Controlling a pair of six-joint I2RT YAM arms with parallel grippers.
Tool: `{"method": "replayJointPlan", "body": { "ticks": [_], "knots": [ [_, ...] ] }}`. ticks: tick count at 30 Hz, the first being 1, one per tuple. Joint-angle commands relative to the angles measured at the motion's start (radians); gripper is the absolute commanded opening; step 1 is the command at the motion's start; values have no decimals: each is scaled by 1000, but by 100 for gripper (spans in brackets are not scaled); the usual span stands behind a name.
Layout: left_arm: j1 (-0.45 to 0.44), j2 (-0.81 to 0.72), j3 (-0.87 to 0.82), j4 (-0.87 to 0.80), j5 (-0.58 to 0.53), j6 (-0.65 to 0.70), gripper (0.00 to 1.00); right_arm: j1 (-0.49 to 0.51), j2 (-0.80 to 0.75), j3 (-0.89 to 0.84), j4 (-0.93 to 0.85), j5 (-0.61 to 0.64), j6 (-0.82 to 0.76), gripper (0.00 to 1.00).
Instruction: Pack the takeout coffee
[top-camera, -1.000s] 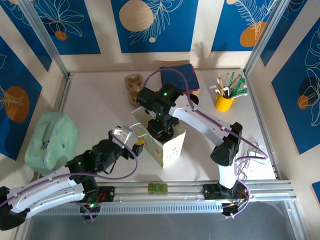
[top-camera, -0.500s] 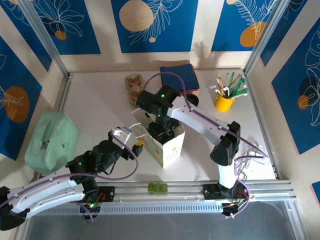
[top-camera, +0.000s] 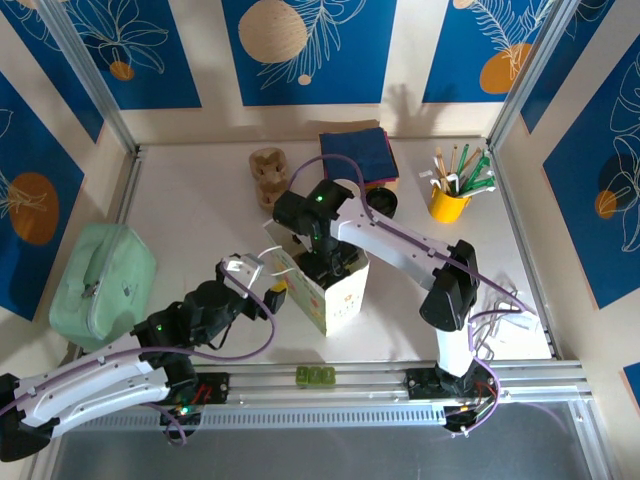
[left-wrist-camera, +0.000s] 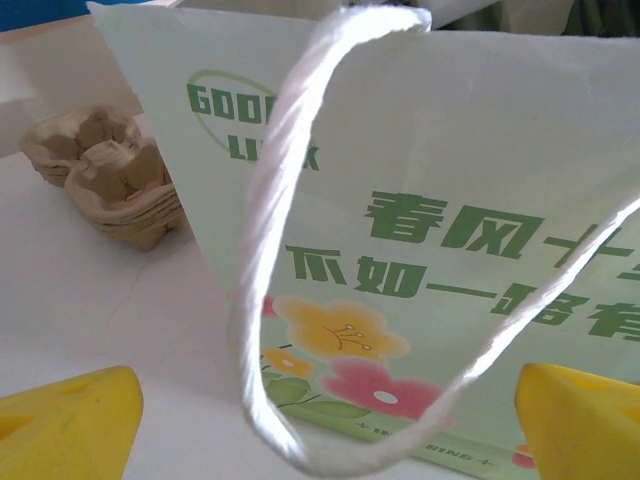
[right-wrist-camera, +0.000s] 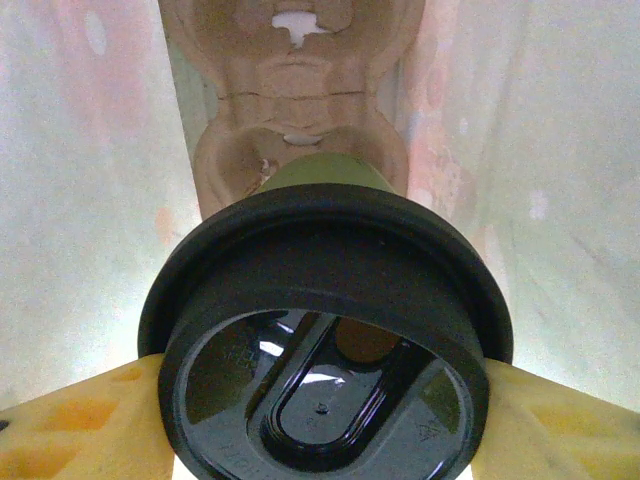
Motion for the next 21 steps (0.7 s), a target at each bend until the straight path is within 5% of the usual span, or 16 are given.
{"method": "replayJointPlan", "body": {
  "ticks": [1,21],
  "knots": [
    [-6,2,-10,31,-15,19,96,-5,-32,-26,19,-25,10,62],
    [-6,45,4,56,-11,29,97,-14,-107,-134,90,-34,3,62]
  ]
}}
